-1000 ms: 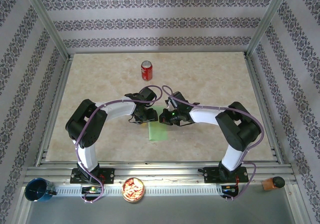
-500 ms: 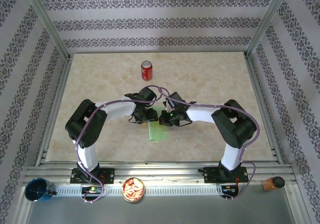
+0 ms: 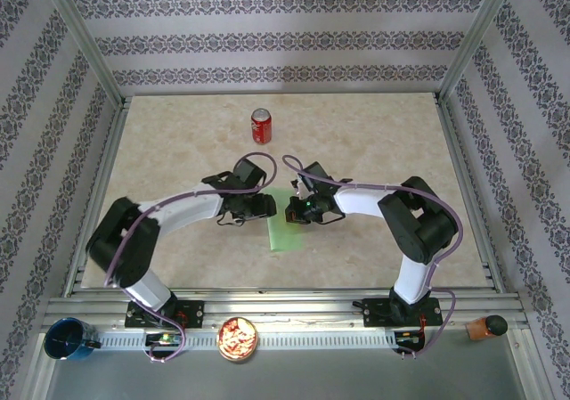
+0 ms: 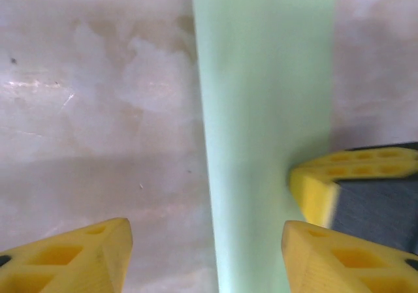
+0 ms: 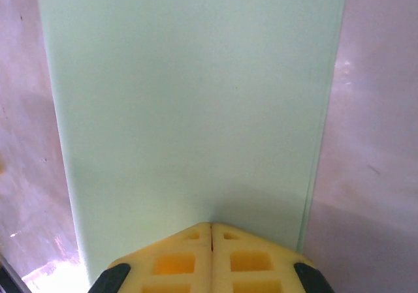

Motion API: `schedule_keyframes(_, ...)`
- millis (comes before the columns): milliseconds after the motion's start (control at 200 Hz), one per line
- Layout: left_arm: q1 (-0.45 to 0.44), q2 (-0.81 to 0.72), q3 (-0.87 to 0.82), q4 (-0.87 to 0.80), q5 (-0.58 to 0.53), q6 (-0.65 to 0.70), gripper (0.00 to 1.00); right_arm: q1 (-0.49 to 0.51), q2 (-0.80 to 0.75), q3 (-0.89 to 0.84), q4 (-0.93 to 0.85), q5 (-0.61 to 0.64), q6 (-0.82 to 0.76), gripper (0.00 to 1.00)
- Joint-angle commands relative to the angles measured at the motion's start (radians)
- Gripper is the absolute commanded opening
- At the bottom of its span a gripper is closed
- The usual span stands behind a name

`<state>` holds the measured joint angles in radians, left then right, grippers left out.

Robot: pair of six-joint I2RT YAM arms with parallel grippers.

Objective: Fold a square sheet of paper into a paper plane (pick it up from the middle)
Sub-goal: Hold the square sheet of paper at the center of the table, then first fold the square sheet of paper in half at the center of the table.

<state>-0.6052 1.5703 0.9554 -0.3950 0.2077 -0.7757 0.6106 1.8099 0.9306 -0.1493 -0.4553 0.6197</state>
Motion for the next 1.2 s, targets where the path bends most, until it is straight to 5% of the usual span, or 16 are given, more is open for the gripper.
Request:
schedule_keyframes(0, 0.037, -0.085, -0.064, 0.116, 0.041, -0.024, 0.56, -0.012, 0.042, 0.009, -0.133, 0.044, -0.061, 0.00)
schedule_keyframes(300, 0.097, -0.048, -0.219, 0.597, 0.425, -0.149, 0.00, -0.013, 0.045, 0.016, -0.160, 0.052, -0.073, 0.00)
schedule_keyframes(435, 0.096, 0.042, -0.245, 0.794, 0.528, -0.228, 0.00, -0.017, 0.038, 0.009, -0.160, 0.055, -0.068, 0.00)
schedule_keyframes(555, 0.093, 0.092, -0.252, 0.814, 0.513, -0.242, 0.00, -0.017, 0.039, 0.015, -0.161, 0.056, -0.061, 0.00)
schedule_keyframes(1194, 0.093, 0.154, -0.277, 0.566, 0.409, -0.064, 0.00, -0.016, 0.019, -0.010, -0.154, 0.071, -0.038, 0.00)
